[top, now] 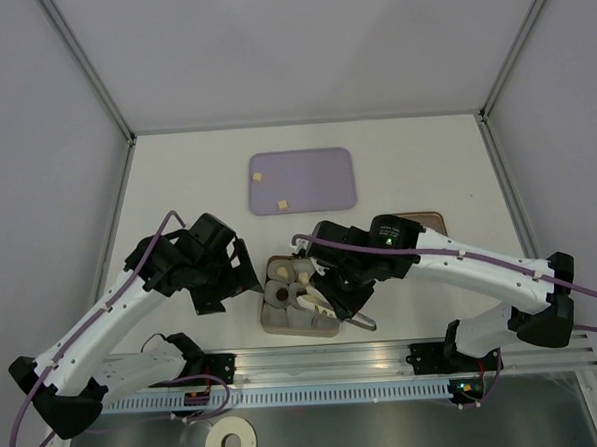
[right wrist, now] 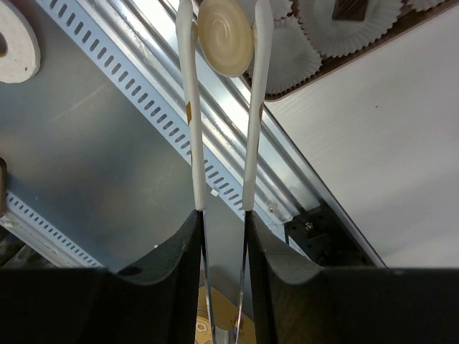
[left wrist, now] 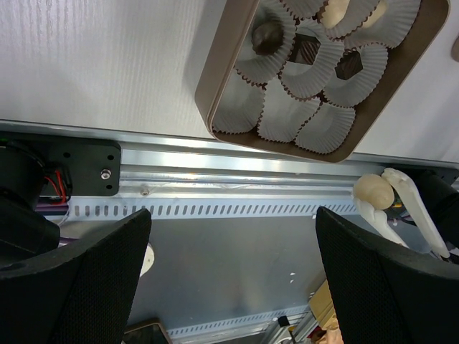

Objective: Pack the chocolate

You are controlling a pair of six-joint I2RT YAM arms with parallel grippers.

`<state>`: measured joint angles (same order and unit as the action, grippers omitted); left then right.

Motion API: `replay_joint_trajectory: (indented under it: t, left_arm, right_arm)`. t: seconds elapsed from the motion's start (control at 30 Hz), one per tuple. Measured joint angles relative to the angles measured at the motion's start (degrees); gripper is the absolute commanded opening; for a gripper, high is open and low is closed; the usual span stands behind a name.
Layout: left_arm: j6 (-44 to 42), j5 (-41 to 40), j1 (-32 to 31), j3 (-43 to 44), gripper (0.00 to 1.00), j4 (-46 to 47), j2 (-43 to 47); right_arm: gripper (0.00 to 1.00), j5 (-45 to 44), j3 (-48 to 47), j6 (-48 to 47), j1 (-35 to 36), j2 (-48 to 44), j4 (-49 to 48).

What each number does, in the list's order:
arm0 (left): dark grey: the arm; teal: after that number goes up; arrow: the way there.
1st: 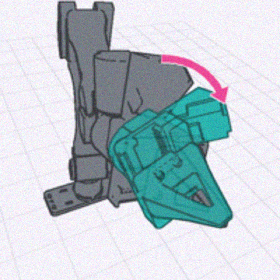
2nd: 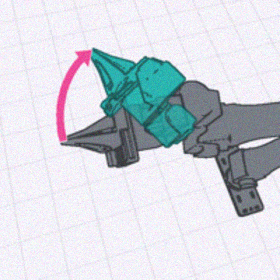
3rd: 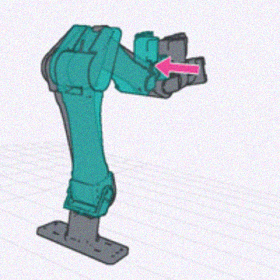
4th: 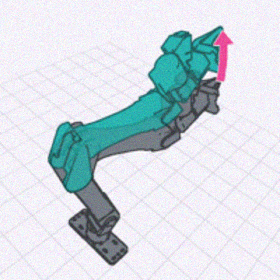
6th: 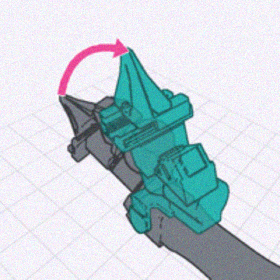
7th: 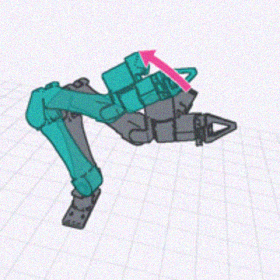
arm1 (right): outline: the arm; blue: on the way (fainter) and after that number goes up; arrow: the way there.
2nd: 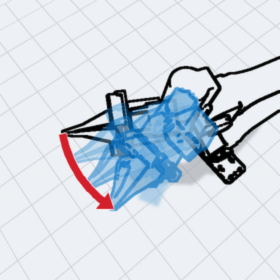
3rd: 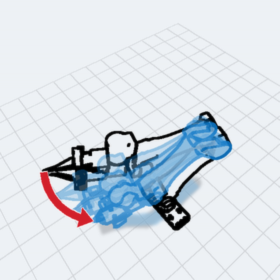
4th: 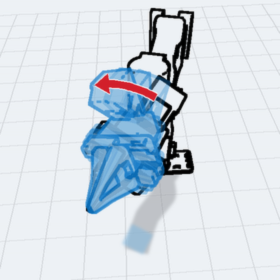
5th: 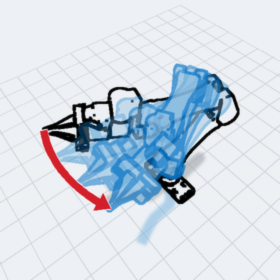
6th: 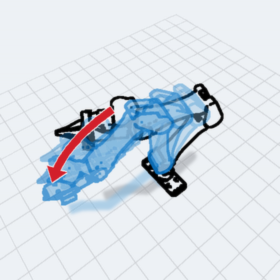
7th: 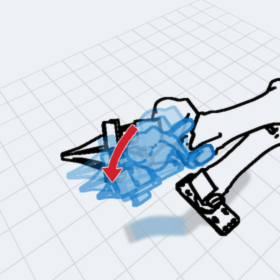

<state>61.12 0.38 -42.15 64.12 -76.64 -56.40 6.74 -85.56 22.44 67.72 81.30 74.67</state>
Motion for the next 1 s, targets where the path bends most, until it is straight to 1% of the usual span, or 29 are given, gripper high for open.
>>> replay_joint_trajectory:
  t: [0.3,0.7,1.0]
  left_arm:
    - [-0.3,0.2,0.0,-1.0,1.00,0.0,0.3]
    - [0.6,0.3,0.0,-3.8,1.00,0.0,3.7]
    - [2.0,0.3,0.0,-4.3,1.00,0.0,4.9]
  right_arm:
    - [0.07,1.2,4.9,3.6,1.9,-0.5,-1.1]
    - [0.07,2.1,8.1,4.1,3.4,-2.1,-1.0]
    - [0.10,-0.3,10.5,4.7,3.4,-0.9,-2.1]
